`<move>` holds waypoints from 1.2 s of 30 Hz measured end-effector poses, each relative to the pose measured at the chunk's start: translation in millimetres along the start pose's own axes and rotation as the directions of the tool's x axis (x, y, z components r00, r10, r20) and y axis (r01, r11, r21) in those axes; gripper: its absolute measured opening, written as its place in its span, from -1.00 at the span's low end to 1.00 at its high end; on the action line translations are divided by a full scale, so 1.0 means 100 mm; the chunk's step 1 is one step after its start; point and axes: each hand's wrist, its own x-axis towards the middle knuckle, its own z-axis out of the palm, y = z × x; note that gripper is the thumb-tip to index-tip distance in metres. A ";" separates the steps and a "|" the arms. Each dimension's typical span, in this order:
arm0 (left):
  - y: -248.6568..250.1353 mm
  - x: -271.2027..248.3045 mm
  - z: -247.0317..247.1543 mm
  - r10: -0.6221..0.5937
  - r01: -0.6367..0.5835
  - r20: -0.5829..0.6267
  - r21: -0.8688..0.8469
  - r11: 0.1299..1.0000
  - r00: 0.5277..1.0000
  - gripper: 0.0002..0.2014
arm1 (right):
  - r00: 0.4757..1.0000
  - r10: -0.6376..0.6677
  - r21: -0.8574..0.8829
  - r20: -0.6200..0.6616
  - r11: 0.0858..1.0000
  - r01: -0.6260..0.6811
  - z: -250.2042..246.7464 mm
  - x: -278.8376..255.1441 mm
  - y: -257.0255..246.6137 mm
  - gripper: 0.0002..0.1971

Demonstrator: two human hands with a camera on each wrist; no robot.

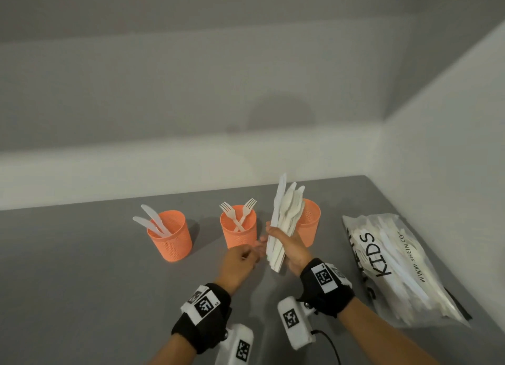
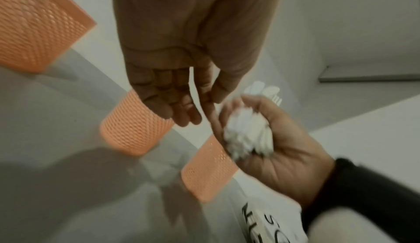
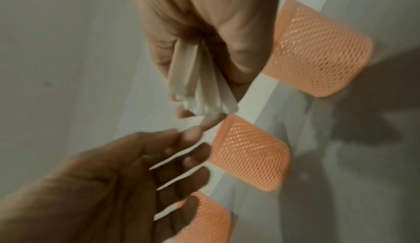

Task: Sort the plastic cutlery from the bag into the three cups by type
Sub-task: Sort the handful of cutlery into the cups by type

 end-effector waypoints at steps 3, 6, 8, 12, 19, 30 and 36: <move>0.06 0.03 -0.21 0.037 -0.042 -0.054 -0.096 0.995 0.998 -0.83 | 0.998 -0.002 -0.032 0.059 0.999 0.004 -0.09 -0.01 -0.03 -0.86; 0.23 0.11 -0.31 0.039 -0.066 -0.111 -0.252 0.965 0.993 -0.87 | 0.990 -0.044 -0.083 0.132 0.995 0.055 -0.11 -0.02 -0.02 -0.81; 0.36 0.17 -0.32 0.018 -0.058 -0.123 -0.326 0.944 0.992 -0.85 | 0.984 -0.077 -0.109 0.161 0.990 0.095 -0.08 -0.02 -0.01 -0.79; 0.55 0.26 -0.27 0.028 -0.080 -0.148 -0.359 0.930 0.989 -0.74 | 0.976 -0.077 -0.150 0.206 0.983 0.109 -0.01 -0.03 0.00 -0.76; 0.60 0.36 -0.23 0.035 -0.115 -0.221 -0.359 0.926 0.975 -0.80 | 0.971 -0.102 -0.199 0.215 0.969 0.146 -0.06 -0.05 0.00 -0.55; 0.46 0.33 -0.27 0.038 -0.099 -0.169 -0.371 0.923 0.985 -0.83 | 0.981 0.062 -0.079 0.183 0.996 -0.048 -0.05 -0.12 -0.01 -0.98; 0.47 0.34 -0.26 -0.054 -0.122 -0.340 -0.474 0.872 0.939 -0.77 | 0.979 0.142 -0.063 0.145 0.989 -0.135 -0.08 -0.08 0.00 -0.80</move>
